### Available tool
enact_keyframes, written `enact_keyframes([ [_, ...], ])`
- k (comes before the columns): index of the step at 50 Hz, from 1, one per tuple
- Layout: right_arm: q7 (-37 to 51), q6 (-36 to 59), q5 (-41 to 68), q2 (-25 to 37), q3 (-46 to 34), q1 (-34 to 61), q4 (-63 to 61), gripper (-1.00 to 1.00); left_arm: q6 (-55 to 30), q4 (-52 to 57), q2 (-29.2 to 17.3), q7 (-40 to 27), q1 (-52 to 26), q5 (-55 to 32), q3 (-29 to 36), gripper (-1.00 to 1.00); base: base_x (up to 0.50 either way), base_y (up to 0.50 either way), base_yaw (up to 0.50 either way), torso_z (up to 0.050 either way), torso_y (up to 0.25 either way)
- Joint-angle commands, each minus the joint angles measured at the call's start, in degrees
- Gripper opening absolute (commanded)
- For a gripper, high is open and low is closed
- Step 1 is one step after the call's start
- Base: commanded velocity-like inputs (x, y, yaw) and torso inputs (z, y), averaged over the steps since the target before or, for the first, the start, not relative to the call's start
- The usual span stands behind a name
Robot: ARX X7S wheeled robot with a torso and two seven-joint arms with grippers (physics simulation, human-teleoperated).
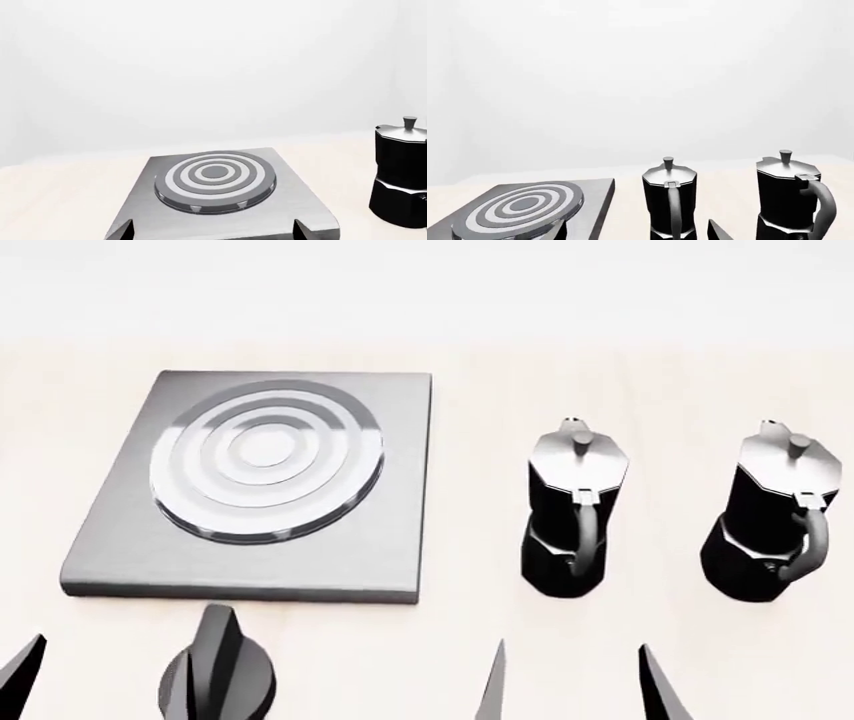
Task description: Turn off the stove.
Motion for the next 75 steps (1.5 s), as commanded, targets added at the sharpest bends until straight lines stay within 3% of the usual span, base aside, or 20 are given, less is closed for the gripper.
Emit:
enact_keyframes([
  [1, -1.2, -0.3, -0.9, -0.8, 0.9, -0.1, 0.4, 1.0, 1.1, 0.0, 0.8, 1.4, 0.2, -0.4, -1.3, 1.0, 0.0, 0.0, 0.0, -0.001, -0.15],
  [33, -0.5, -0.9, -0.6, 0.1, 0.1, -0.1, 0.3, 1.0, 1.0, 1.3, -0.3, 0.6, 0.4, -1.5, 0.0, 1.0, 0.0, 0.0, 0.0, 0.0, -0.13],
  [50, 0.1, -1.2, -0.3, 0.8, -0.4, 0.1, 0.4, 1.0, -1.8, 4.4, -0.4, 1.2, -2.3, -4.2, 1.0, 1.0, 0.0, 0.0, 0.0, 0.0, -0.007],
  [66, 0.7, -1.3, 0.2, 1.4, -0.9, 0.2, 0.5, 1.0, -2.0, -1.3, 1.3, 1.7, -7.5, -5.5, 1.5, 1.0, 0.0, 0.0, 0.0, 0.0, 0.0],
  [73, 0.9, -1.3, 0.5, 1.7, -1.0, 0.4, 0.6, 1.0, 0.0, -6.9, 1.9, 1.1, -9.8, -4.2, 1.3, 1.0, 0.0, 0.0, 0.0, 0.0, 0.0],
  [75, 1.0, -1.3, 0.6, 1.7, -1.1, 0.5, 0.6, 1.0, 2.0, -8.7, 1.8, -0.2, -10.1, -0.5, 2.1, 1.0, 0.0, 0.0, 0.0, 0.0, 0.0],
])
